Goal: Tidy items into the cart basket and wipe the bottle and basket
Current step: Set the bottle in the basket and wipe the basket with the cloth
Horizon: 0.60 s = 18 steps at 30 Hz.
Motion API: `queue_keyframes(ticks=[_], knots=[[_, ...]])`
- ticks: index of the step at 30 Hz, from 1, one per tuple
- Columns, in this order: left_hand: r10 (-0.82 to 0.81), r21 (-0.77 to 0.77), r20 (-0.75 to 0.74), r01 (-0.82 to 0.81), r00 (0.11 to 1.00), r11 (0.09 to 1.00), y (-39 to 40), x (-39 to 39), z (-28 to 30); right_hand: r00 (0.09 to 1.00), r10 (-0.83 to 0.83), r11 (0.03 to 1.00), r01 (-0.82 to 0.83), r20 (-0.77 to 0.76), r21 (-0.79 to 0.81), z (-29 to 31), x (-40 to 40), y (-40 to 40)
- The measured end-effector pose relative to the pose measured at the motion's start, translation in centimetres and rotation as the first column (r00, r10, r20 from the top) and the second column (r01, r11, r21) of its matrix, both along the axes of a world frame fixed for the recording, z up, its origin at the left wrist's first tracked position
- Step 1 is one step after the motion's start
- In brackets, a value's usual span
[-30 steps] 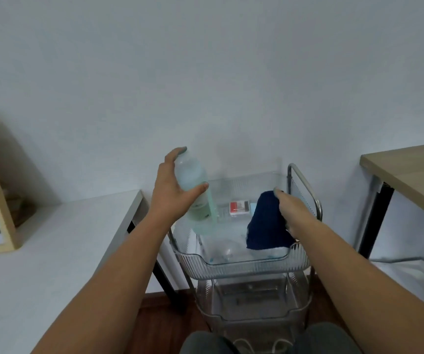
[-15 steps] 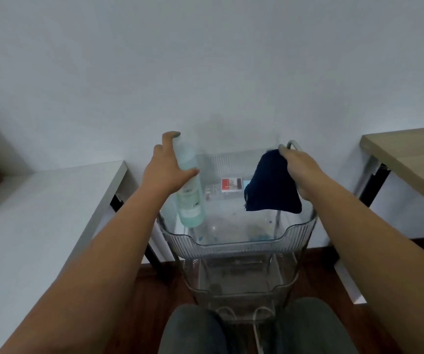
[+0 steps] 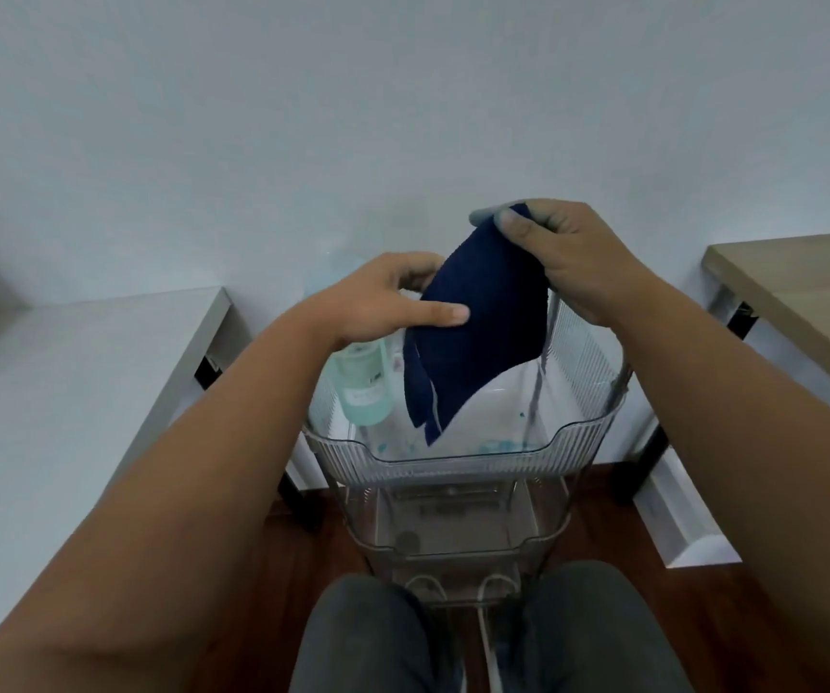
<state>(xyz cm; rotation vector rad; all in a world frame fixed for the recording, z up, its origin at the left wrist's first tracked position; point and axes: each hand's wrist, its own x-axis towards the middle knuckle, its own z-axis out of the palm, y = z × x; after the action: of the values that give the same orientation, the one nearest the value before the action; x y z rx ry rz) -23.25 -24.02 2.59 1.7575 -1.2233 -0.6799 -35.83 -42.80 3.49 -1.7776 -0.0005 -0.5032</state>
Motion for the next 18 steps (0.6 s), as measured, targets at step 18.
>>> queue_keyframes(ticks=[18], knots=[[0.015,0.128,0.247,-0.048,0.969,0.991,-2.4,0.7,-3.3,0.961,-0.084,0.996,0.089,-0.264,0.008,-4.3,-1.5,-3.2]])
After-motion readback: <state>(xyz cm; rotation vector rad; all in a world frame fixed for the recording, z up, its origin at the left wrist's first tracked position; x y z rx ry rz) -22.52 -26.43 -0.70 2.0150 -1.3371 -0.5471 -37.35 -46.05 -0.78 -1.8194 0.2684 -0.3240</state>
